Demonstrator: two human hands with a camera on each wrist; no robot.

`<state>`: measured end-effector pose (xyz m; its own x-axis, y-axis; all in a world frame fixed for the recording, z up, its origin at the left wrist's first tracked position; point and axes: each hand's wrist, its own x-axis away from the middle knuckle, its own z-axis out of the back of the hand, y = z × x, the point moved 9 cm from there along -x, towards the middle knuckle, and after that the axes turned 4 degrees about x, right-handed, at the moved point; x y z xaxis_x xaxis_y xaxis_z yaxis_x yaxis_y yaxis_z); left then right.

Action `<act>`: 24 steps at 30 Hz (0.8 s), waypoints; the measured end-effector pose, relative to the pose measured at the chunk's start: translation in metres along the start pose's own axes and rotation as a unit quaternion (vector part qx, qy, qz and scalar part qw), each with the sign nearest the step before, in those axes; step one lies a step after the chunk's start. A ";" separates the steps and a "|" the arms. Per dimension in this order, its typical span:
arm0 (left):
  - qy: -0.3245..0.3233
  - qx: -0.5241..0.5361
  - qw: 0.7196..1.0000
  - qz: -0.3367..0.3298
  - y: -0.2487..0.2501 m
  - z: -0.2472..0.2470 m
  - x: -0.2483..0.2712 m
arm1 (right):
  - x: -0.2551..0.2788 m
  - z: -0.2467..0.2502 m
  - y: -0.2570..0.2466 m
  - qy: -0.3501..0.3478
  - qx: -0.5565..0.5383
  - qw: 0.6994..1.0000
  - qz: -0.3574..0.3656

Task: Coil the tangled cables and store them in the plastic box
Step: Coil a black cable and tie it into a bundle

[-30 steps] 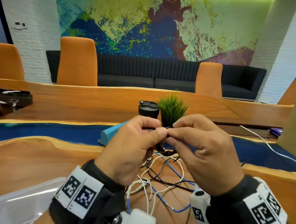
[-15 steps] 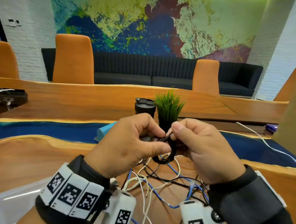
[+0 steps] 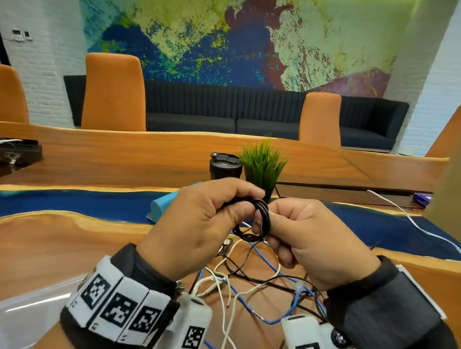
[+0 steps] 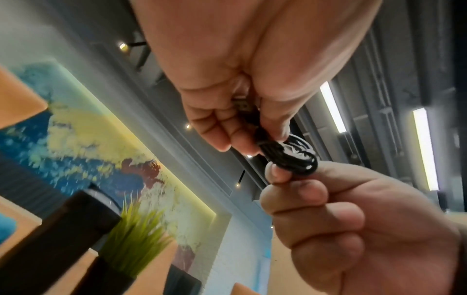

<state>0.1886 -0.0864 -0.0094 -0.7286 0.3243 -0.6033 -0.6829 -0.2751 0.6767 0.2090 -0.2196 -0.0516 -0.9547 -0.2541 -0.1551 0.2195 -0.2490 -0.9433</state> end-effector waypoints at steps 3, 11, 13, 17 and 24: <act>-0.018 -0.093 0.996 0.001 -0.001 -0.003 0.000 | 0.002 0.002 -0.005 0.001 0.026 1.000 0.008; 0.055 -0.141 0.986 0.068 -0.023 0.005 -0.001 | 0.029 0.006 -0.060 0.204 0.309 0.895 0.250; 0.065 -0.066 0.990 0.102 -0.027 0.000 0.001 | 0.027 -0.004 -0.054 0.216 0.390 0.862 0.241; 0.057 0.118 0.975 0.180 -0.036 -0.013 0.006 | 0.019 -0.006 -0.043 0.217 0.433 0.844 0.232; 0.023 0.094 0.988 0.116 -0.031 -0.005 0.001 | -0.001 0.002 -0.009 0.034 -0.172 0.983 0.050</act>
<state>0.2086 -0.0824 -0.0328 -0.8695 0.2289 -0.4378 -0.4777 -0.1633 0.8632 0.2088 -0.2187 -0.0428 -0.9455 -0.1950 -0.2607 0.2436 0.1074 -0.9639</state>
